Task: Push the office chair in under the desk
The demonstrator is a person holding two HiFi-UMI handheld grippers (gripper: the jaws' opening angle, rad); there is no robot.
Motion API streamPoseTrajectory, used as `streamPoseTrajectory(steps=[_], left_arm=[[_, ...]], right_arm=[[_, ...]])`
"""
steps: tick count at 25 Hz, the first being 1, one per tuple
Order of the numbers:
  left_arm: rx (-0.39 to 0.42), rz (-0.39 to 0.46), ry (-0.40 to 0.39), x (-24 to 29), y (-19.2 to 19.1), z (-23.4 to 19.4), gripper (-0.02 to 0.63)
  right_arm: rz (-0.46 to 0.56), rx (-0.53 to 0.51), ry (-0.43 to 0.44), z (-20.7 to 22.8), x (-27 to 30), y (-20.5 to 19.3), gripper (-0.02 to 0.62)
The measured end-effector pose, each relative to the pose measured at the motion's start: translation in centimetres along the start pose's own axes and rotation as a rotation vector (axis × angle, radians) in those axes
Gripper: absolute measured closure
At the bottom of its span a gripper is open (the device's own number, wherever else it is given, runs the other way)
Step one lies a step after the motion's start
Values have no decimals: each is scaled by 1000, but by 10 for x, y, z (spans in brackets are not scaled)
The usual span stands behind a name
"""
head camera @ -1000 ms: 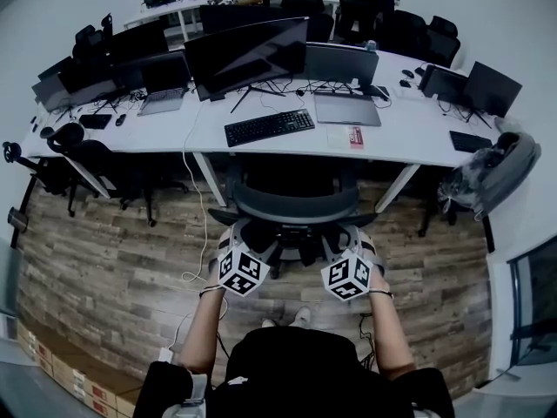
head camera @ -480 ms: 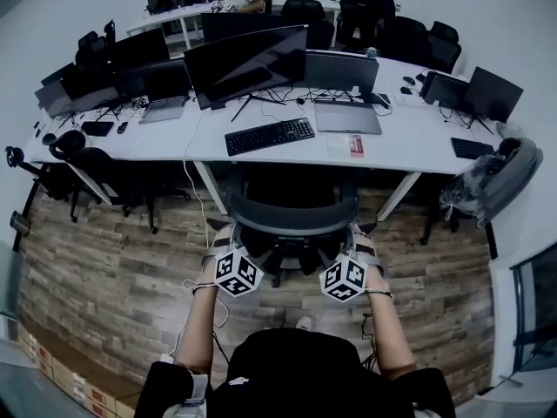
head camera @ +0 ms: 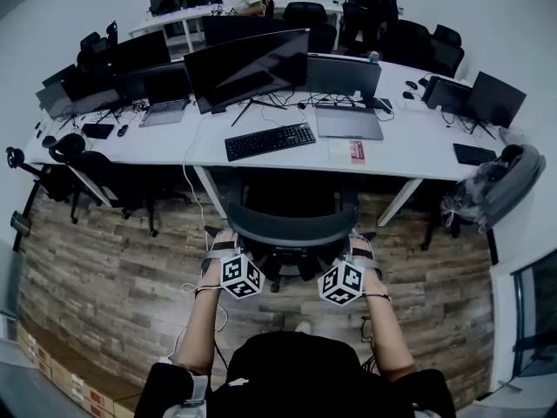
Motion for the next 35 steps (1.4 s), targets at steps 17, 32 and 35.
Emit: streamPoseTrajectory(steps=[17,32,35], left_arm=[[2,-48,-12,34,10,-19,244],[12,-90,44,90,16,-55,238],[14,-91,56,102,14,-68,238]], right_arm=[[9,-36,71,27,26,-10,282],[79,-43,47,66,74,-19,282],[74,-43,47,76,88,-16,282]])
Point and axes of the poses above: the fingertips, and each gripper's own axes: x forward along the fingers, z to its right, y out of its top, the point moved 4 cm from there along -x, backward along the fingers, and after that the axes turned 4 degrees about -z, right-handed, at the moved point
